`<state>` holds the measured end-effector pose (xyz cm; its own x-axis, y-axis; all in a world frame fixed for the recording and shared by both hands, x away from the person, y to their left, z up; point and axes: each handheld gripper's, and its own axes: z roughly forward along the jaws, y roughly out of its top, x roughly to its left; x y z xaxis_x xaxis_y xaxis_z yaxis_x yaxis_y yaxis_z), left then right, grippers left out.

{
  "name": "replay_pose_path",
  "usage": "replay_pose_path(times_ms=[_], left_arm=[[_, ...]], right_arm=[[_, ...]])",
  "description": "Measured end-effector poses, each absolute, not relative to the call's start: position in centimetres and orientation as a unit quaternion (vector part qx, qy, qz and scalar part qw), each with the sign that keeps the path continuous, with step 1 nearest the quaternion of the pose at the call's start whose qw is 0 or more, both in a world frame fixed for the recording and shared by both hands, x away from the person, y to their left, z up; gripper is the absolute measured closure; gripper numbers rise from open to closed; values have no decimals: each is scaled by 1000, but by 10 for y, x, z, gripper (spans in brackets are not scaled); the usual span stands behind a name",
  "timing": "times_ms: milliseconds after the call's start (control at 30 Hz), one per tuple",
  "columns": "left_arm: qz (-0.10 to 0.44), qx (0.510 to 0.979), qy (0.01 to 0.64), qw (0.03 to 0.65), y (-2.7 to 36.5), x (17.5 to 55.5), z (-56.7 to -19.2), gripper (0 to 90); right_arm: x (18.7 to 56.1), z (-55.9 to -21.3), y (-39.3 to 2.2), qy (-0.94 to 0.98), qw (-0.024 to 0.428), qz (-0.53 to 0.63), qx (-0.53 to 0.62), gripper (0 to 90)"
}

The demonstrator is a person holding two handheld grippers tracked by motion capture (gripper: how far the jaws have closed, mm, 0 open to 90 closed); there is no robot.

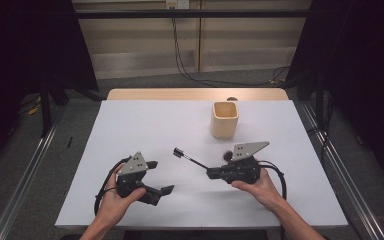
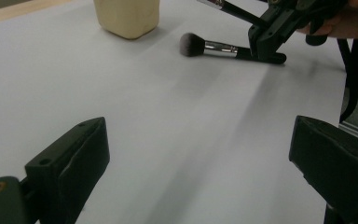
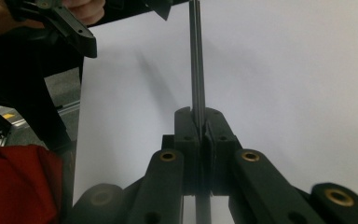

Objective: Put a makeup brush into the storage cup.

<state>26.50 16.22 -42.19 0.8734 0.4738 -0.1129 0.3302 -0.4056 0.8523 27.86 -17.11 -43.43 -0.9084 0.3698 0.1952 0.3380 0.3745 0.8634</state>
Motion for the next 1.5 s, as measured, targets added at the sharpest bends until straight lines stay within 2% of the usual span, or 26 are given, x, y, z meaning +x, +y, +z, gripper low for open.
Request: replay_pose_path(times_ms=[400,567,667,1067,1267,1500], left_arm=[[72,816,241,520,156,265,-420,49],[75,794,240,554,153,267,-421,54],[58,782,246,570,150,269,-421,64],[41,769,212,602,126,275,-415,58],[47,758,225,610,116,280,-412,209],[44,748,224,623,111,284,-410,329]], right_arm=[[278,-435,-164,802,29,559,208,863],[275,-434,-161,799,33,565,202,863],[275,-435,-160,799,33,566,200,863],[273,-431,-158,796,36,575,188,863],[273,-431,-158,797,37,574,185,863],[274,-432,-159,796,39,575,187,863]])
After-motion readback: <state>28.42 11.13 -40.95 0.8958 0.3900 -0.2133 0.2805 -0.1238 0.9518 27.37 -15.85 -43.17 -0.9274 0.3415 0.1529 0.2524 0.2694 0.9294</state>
